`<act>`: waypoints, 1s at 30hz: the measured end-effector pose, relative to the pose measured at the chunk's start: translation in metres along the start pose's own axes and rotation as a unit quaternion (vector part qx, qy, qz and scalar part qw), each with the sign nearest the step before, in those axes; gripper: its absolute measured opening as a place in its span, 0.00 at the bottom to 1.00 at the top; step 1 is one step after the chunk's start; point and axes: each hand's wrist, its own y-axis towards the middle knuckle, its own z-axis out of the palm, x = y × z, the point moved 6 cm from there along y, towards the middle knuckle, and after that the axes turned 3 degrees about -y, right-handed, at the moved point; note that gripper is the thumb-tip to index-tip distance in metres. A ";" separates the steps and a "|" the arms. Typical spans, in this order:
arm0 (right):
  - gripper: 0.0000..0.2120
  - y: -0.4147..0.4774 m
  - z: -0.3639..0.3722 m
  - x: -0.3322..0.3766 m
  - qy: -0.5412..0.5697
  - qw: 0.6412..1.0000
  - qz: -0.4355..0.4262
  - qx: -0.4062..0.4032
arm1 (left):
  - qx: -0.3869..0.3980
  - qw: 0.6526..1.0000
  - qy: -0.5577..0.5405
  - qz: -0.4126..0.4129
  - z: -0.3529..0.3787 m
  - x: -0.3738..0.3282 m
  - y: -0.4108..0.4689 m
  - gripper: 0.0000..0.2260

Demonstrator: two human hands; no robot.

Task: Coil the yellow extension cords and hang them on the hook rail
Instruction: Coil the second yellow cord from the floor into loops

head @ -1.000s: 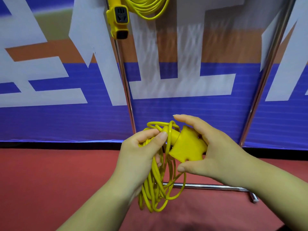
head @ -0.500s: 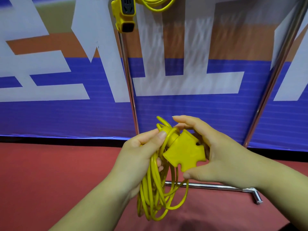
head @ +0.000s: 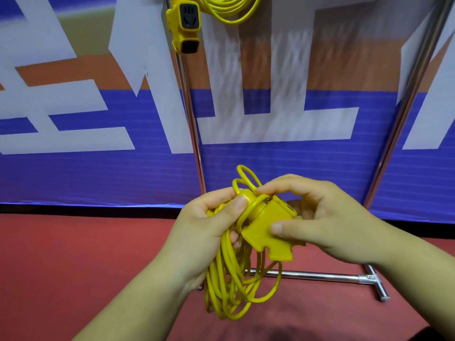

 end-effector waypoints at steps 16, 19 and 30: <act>0.20 0.002 0.003 0.004 0.061 0.998 0.023 -0.008 | 0.006 0.996 0.048 0.076 0.003 -0.020 -0.004 0.16; 0.21 0.000 0.007 0.002 0.083 0.996 0.016 0.011 | 0.037 0.994 0.070 0.072 0.003 -0.023 -0.002 0.15; 0.19 -0.001 0.005 0.003 0.034 0.999 0.030 0.029 | 0.020 0.994 0.073 0.075 0.006 -0.022 0.001 0.18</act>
